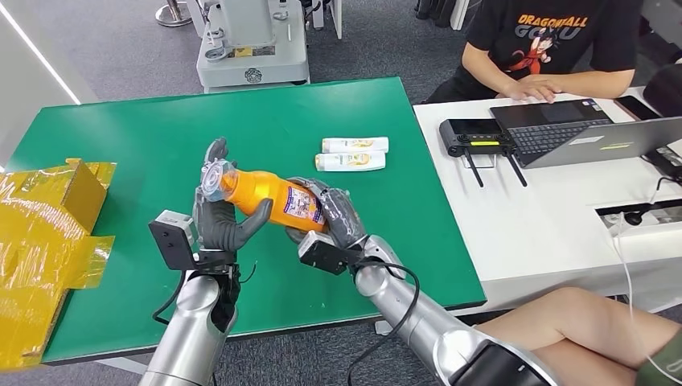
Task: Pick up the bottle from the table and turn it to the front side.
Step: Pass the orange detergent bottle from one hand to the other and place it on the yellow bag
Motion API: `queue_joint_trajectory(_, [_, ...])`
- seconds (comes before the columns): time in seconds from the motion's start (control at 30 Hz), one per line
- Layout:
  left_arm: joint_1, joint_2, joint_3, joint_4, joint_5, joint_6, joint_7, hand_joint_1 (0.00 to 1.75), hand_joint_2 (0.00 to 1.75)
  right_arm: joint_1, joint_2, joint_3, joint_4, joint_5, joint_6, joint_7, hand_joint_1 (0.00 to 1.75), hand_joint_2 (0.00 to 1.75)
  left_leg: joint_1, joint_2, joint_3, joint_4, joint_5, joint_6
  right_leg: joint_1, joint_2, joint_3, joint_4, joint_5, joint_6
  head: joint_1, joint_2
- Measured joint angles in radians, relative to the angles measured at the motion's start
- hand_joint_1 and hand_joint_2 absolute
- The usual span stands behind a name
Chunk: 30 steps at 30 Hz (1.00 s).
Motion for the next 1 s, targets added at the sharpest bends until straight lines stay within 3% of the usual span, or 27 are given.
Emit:
queue_joint_trajectory(0.7, [-0.003, -0.036, 0.000, 0.026, 0.012, -0.004, 0.035, 0.00, 1.75, -0.002, 0.060, 0.000, 0.014, 0.010, -0.033, 0.003, 1.75, 1.75, 0.000, 0.000, 0.000, 0.000, 0.000, 0.000, 0.000, 0.000, -0.001, 0.000, 0.000, 0.000, 0.000, 0.000])
queue_joint_trajectory(0.83, [-0.008, -0.044, -0.001, 0.035, 0.025, 0.006, 0.032, 1.67, 1.75, -0.009, 0.066, 0.000, 0.014, 0.020, -0.028, 0.005, 1.75, 1.75, 0.000, 0.000, 0.000, 0.000, 0.000, 0.000, 0.000, 0.000, 0.000, 0.000, 0.000, 0.000, 0.000, 0.000])
queue_joint_trajectory(1.0, [-0.004, -0.047, -0.001, 0.037, 0.052, 0.021, 0.022, 1.75, 1.75, -0.017, 0.075, -0.001, 0.022, 0.022, -0.018, 0.015, 1.75, 1.75, 0.000, 0.000, 0.000, 0.000, 0.000, 0.000, 0.000, 0.000, -0.001, 0.000, 0.000, 0.000, 0.000, 0.000])
